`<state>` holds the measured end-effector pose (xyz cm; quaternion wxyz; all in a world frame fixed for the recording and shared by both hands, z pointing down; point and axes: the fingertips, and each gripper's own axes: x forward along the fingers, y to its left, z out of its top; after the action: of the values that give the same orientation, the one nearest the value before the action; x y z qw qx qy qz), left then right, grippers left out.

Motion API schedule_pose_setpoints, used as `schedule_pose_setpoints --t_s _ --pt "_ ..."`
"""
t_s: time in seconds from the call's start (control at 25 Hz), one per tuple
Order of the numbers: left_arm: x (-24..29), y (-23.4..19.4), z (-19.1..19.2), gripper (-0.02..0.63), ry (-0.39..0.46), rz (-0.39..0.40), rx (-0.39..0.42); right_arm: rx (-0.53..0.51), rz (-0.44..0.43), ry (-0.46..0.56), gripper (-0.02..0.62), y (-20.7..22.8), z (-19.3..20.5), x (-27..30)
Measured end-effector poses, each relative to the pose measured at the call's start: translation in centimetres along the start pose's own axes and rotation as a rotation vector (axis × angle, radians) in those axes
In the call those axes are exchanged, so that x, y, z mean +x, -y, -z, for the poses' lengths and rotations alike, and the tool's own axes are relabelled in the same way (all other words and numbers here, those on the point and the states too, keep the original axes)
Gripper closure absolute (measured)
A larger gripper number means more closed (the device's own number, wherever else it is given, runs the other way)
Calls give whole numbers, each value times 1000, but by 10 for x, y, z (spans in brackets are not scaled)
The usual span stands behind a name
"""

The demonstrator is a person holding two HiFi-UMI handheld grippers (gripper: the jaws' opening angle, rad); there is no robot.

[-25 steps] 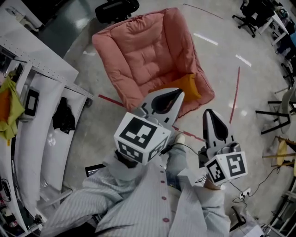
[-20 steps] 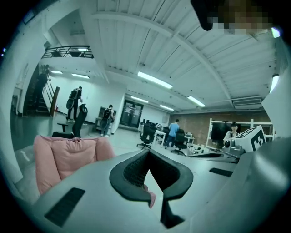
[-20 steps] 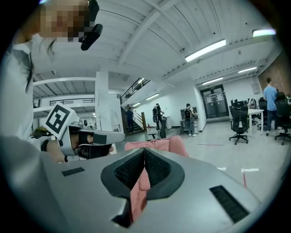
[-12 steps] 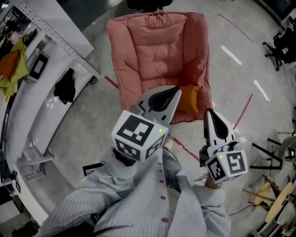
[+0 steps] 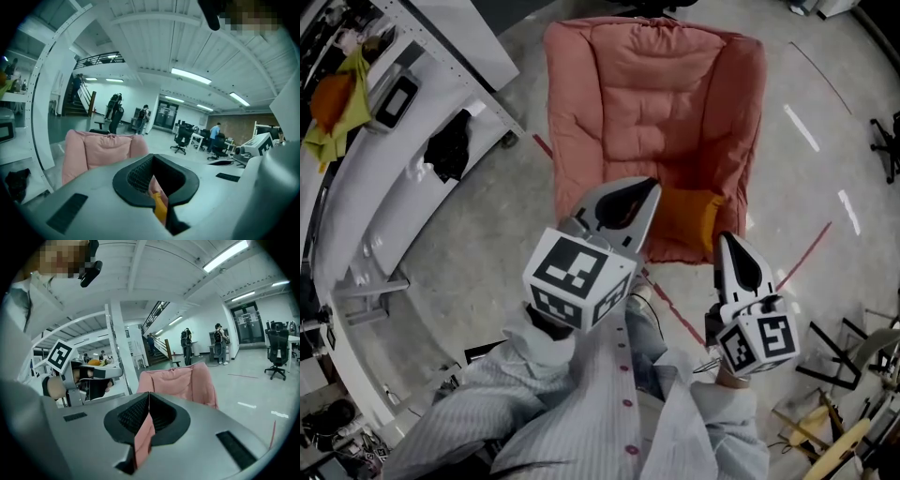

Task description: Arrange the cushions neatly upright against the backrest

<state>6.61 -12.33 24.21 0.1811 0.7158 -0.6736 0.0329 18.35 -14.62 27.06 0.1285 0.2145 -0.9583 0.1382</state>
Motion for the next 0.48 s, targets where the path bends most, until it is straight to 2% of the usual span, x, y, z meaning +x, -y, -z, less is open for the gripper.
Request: schedule_pose_setpoints --t_s 0.24,0.48 --pt "36 -35 1 597 -20 -17 -25 -9 9 -50 581 30 2 43" --pt "68 -66 28 597 -89 -29 -66 5 30 -107 581 61 18 81"
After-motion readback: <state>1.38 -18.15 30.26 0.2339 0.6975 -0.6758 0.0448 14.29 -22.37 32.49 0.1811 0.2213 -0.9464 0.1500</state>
